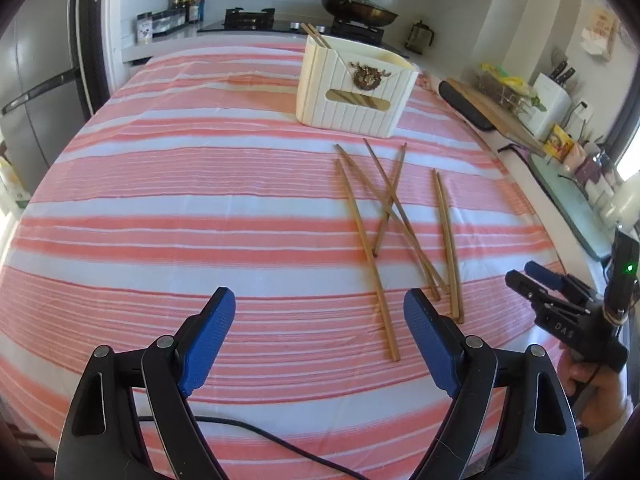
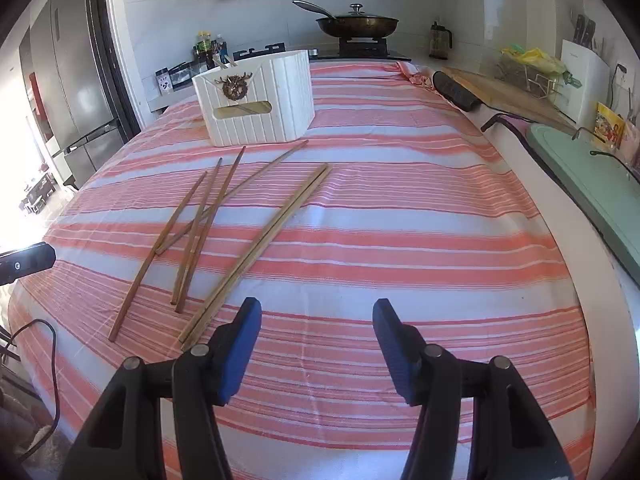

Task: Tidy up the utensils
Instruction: 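Move both open tools back over the remaining chopsticks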

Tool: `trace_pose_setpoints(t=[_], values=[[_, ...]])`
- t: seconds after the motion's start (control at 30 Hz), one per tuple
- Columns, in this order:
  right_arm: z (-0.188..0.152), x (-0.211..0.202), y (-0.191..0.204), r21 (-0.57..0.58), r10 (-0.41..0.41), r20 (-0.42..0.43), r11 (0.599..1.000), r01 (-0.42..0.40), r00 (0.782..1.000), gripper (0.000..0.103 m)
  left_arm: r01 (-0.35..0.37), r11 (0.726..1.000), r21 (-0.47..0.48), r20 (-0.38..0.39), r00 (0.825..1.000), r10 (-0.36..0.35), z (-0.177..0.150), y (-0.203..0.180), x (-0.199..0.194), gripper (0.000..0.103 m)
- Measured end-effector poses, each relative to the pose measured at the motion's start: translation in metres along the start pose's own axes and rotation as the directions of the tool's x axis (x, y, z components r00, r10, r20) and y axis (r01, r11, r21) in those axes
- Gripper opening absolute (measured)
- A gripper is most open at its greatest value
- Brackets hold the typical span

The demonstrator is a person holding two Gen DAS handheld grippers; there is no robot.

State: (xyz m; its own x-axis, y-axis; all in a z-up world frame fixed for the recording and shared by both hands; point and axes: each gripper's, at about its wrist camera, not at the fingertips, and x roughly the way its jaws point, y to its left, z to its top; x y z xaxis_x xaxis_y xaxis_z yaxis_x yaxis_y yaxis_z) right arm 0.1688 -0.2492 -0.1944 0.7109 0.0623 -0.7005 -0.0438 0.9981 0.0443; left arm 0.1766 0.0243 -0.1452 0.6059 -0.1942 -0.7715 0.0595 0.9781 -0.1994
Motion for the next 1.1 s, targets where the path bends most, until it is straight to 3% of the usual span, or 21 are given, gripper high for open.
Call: trace_pose_setpoints(t=[0.37, 1.1], values=[[-0.005, 0.005, 0.000, -0.048, -0.053, 0.017, 0.997, 0.054, 0.998, 0.059, -0.036, 0.999, -0.025, -0.017, 0.999, 0.036, -0.009, 0.003, 0.010, 0.088], [-0.021, 0.012, 0.024, -0.119, -0.029, 0.019, 0.992, 0.031, 0.999, 0.059, -0.073, 0.995, -0.070, -0.045, 0.997, 0.070, -0.014, 0.013, 0.022, 0.088]])
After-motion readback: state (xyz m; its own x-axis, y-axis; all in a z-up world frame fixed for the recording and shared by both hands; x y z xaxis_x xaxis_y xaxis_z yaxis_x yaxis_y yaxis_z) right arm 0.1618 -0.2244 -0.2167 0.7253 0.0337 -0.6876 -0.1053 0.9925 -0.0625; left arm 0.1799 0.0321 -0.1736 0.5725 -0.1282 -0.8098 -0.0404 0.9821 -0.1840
